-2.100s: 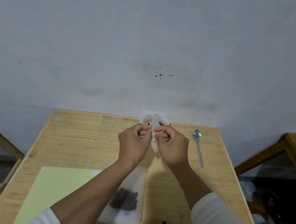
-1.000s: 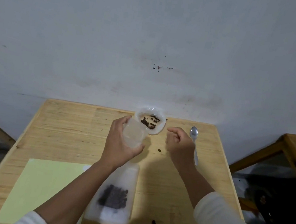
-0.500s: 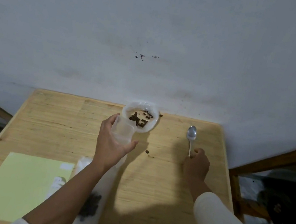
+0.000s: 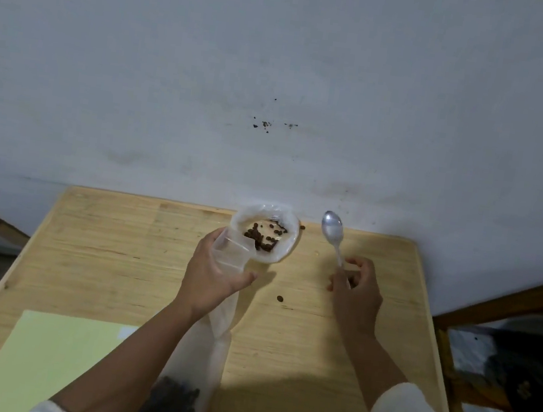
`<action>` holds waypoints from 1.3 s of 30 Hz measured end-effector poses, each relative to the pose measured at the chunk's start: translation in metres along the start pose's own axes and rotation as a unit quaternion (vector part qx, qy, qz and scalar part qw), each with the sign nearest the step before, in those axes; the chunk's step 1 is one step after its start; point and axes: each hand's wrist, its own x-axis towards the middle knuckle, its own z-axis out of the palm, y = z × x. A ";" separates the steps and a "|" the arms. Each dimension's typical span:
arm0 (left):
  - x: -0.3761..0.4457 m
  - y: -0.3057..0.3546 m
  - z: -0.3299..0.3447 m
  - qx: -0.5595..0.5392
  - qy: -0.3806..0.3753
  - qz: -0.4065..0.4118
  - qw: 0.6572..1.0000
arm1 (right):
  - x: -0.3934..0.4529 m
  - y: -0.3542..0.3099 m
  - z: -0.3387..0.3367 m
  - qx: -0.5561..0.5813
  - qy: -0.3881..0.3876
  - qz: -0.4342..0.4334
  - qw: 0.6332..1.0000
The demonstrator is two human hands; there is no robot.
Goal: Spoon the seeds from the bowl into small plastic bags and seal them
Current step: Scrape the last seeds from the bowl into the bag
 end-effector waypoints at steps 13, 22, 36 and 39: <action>0.035 0.002 -0.008 0.026 -0.120 -0.021 0.992 | -0.004 -0.034 0.034 0.077 -0.133 -0.069 0.986; 0.047 -0.001 -0.001 0.012 -0.132 -0.013 0.991 | 0.013 -0.020 0.050 0.064 -0.090 0.020 0.994; 0.051 -0.006 0.004 0.011 -0.105 0.004 0.994 | 0.034 -0.001 0.076 0.376 -0.041 0.268 0.886; 0.052 -0.007 0.003 0.018 -0.101 -0.003 0.995 | 0.041 -0.007 0.065 0.347 -0.022 0.238 0.907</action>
